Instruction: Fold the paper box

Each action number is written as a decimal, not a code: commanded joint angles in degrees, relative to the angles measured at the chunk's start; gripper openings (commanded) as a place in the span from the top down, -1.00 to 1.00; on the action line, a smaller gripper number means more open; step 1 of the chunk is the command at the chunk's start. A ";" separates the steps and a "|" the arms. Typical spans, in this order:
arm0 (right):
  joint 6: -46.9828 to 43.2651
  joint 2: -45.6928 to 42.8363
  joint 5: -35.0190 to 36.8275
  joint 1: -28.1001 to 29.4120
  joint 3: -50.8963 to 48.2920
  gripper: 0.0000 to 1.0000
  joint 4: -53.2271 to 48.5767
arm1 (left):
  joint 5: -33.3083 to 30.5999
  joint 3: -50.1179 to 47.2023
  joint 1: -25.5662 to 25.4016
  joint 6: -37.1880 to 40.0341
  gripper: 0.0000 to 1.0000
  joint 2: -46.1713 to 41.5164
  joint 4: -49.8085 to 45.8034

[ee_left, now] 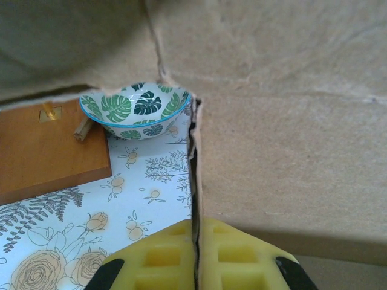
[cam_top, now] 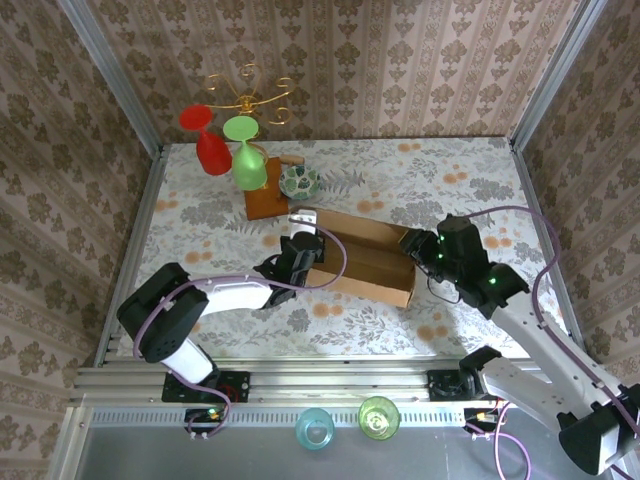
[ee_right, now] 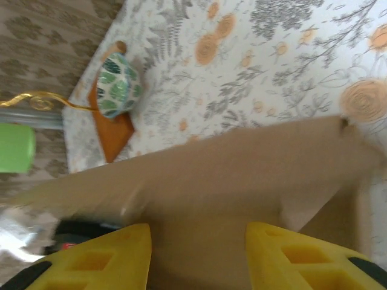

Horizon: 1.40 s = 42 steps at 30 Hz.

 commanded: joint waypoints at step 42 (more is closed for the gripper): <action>44.09 20.73 4.50 2.10 11.40 0.91 4.79 | -0.07 2.93 -1.03 -1.59 0.56 1.17 -7.83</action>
